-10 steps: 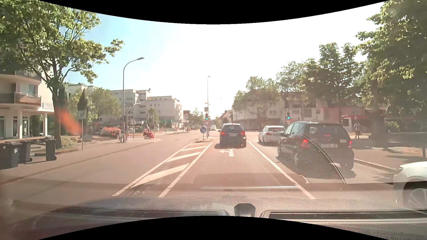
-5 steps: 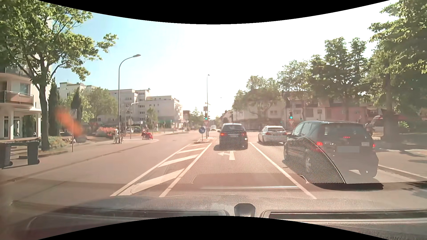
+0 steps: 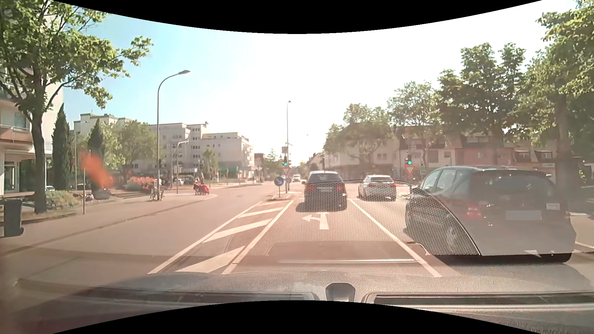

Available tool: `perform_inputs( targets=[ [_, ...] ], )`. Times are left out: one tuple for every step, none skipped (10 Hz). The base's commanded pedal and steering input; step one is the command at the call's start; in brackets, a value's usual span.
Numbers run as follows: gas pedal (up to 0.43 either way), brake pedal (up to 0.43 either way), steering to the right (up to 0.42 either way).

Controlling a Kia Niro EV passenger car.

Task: Follow the waypoints while adhering to traffic rules and regulations

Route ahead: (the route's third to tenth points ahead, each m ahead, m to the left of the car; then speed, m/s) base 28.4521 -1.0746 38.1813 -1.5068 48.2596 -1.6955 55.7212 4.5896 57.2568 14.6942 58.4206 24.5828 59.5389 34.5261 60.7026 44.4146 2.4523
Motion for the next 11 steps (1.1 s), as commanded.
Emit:
perform_inputs(
  targets=[
    [0.118, 0.0, -0.004],
    [0.11, 0.0, -0.004],
    [0.11, 0.0, -0.004],
    [0.11, 0.0, -0.004],
    [0.11, 0.0, -0.004],
    [0.11, 0.0, -0.004],
    [0.11, 0.0, -0.002],
    [0.11, 0.0, -0.001],
    [0.11, 0.0, -0.001],
    [0.11, 0.0, -0.001],
    [0.11, 0.0, -0.001]
  ],
)
